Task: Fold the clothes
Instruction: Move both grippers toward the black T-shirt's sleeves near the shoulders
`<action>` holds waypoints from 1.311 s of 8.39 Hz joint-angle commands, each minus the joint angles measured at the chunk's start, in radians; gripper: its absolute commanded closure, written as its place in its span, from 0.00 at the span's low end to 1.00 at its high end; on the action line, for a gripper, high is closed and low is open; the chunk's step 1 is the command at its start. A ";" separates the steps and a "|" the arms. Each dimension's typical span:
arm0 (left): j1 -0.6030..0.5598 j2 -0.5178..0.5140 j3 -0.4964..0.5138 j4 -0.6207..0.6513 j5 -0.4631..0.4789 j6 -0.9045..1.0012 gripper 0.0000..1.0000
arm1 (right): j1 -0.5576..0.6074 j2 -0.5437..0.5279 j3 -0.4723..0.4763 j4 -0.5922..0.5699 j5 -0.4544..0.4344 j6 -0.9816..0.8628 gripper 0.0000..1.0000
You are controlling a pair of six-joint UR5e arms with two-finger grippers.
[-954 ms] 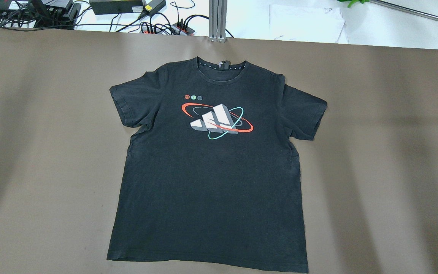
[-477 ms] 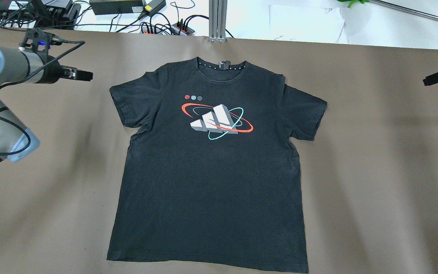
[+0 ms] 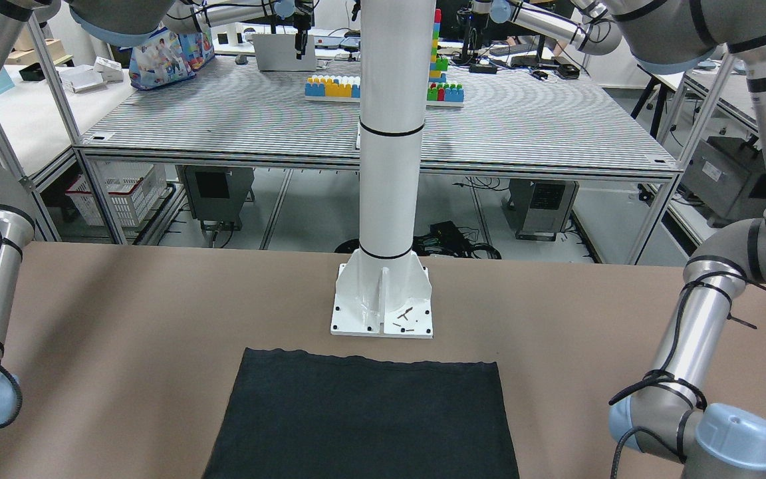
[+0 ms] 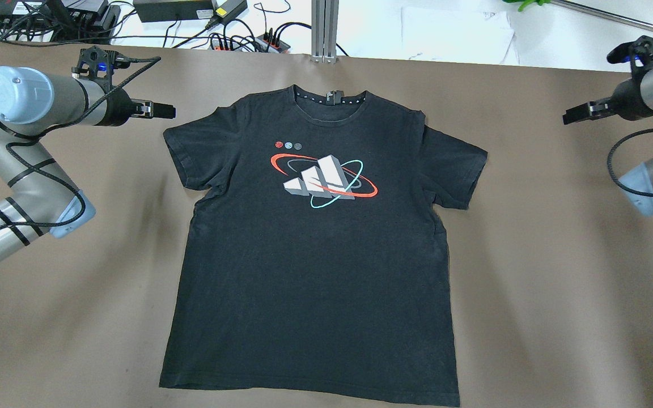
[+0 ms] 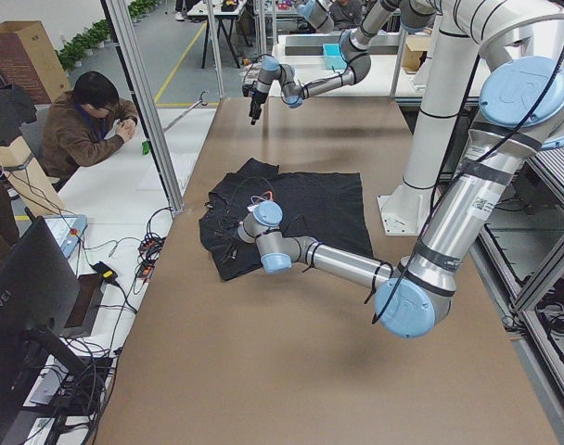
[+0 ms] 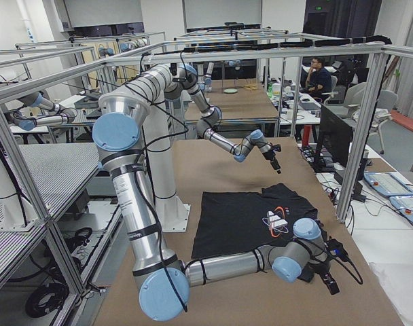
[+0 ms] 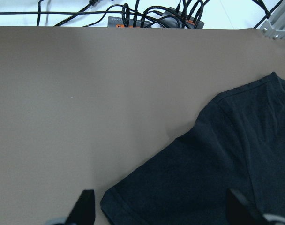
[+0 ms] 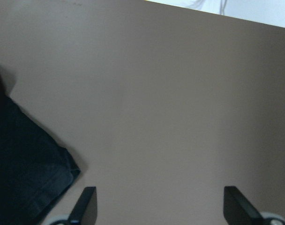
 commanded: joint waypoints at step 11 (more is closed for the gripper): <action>0.008 -0.066 0.116 -0.043 0.018 -0.026 0.00 | -0.227 0.123 -0.194 0.114 -0.180 0.193 0.06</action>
